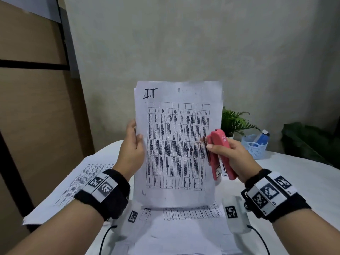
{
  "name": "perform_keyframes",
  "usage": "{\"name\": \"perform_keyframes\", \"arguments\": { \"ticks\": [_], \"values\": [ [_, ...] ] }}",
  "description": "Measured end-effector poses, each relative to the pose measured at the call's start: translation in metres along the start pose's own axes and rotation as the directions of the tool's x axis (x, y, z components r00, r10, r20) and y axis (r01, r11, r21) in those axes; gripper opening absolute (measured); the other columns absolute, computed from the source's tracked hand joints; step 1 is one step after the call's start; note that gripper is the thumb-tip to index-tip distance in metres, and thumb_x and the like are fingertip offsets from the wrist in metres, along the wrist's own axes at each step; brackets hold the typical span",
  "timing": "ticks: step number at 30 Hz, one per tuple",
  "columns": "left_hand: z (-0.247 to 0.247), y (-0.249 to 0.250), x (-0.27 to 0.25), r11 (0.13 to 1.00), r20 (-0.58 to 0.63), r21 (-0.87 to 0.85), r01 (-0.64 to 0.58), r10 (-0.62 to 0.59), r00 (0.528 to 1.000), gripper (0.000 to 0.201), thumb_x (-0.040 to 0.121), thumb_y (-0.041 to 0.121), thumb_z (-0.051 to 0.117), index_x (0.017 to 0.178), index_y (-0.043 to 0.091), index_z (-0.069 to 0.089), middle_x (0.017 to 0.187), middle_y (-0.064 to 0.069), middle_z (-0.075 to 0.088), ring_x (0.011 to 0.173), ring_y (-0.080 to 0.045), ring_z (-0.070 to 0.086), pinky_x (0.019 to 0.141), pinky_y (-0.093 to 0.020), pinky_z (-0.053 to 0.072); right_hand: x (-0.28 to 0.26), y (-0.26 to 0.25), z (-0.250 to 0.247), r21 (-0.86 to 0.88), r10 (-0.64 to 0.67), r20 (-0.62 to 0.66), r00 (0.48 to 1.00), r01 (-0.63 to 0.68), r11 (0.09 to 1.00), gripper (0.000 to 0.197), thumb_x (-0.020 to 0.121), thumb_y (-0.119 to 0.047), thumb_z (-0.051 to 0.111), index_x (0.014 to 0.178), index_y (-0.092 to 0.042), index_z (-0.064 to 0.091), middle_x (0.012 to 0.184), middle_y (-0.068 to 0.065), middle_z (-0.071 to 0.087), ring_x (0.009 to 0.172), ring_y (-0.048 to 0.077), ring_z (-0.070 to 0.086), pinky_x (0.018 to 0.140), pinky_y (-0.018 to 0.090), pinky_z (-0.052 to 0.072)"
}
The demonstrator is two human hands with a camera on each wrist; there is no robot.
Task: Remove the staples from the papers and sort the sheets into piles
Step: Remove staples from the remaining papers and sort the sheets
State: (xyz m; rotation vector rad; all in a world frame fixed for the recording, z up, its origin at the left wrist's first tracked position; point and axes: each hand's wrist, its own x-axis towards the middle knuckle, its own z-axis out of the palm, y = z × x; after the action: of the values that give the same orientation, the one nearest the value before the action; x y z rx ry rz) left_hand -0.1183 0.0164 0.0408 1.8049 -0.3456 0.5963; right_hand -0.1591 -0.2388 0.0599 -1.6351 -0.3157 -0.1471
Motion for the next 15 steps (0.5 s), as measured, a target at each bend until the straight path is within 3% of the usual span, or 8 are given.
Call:
{"name": "perform_keyframes", "arguments": {
  "ticks": [3, 6, 10, 13, 15],
  "values": [
    [0.002, -0.002, -0.001, 0.994, 0.035, -0.102, 0.047, -0.043, 0.998, 0.054, 0.097, -0.005, 0.037, 0.138, 0.027, 0.023, 0.124, 0.014, 0.053, 0.107, 0.006, 0.056, 0.095, -0.023, 0.046, 0.001, 0.0, 0.004, 0.004, 0.013, 0.01, 1.0, -0.013, 1.0, 0.007, 0.085, -0.008, 0.06, 0.09, -0.006, 0.065, 0.065, 0.005, 0.061, 0.053, 0.016, 0.06, 0.052, 0.024, 0.05],
    [0.007, 0.004, 0.003, 0.974, 0.06, -0.174, 0.144, -0.136, 0.989, 0.043, 0.099, 0.003, 0.04, 0.137, 0.019, 0.028, 0.125, 0.006, 0.055, 0.112, -0.009, 0.056, 0.104, -0.037, 0.043, 0.002, 0.0, 0.011, -0.028, 0.008, 0.002, 1.0, -0.008, 1.0, 0.004, 0.085, -0.011, 0.062, 0.084, -0.008, 0.064, 0.065, 0.006, 0.061, 0.056, 0.018, 0.06, 0.053, 0.025, 0.05],
    [0.011, 0.021, 0.013, 0.988, -0.05, -0.117, 0.097, -0.103, 0.993, 0.016, 0.1, 0.011, 0.04, 0.114, 0.017, 0.043, 0.104, 0.015, 0.059, 0.105, -0.012, 0.059, 0.099, -0.036, 0.046, 0.01, -0.007, 0.017, -0.064, -0.085, -0.156, 0.984, 0.076, 0.995, 0.011, 0.083, -0.017, 0.065, 0.095, -0.015, 0.066, 0.082, 0.005, 0.065, 0.066, 0.012, 0.064, 0.067, 0.029, 0.052],
    [0.011, 0.04, 0.02, 0.99, -0.141, -0.134, -0.041, 0.022, 0.99, 0.009, 0.101, 0.016, 0.04, 0.11, 0.016, 0.042, 0.098, 0.01, 0.06, 0.09, -0.01, 0.06, 0.088, -0.036, 0.05, 0.013, -0.02, 0.016, -0.109, -0.187, -0.222, 0.957, 0.166, 0.98, 0.032, 0.073, -0.036, 0.07, 0.099, -0.019, 0.065, 0.096, 0.011, 0.064, 0.083, 0.022, 0.065, 0.077, 0.035, 0.053],
    [0.01, 0.046, 0.019, 0.983, -0.174, -0.164, -0.08, 0.051, 0.983, 0.012, 0.1, 0.022, 0.044, 0.11, 0.016, 0.04, 0.099, 0.006, 0.06, 0.087, -0.009, 0.06, 0.081, -0.034, 0.052, 0.012, -0.026, 0.014, -0.123, -0.217, -0.213, 0.953, 0.194, 0.973, 0.026, 0.072, -0.037, 0.07, 0.093, -0.021, 0.066, 0.095, 0.011, 0.062, 0.081, 0.022, 0.064, 0.076, 0.035, 0.054]
  ]
}}
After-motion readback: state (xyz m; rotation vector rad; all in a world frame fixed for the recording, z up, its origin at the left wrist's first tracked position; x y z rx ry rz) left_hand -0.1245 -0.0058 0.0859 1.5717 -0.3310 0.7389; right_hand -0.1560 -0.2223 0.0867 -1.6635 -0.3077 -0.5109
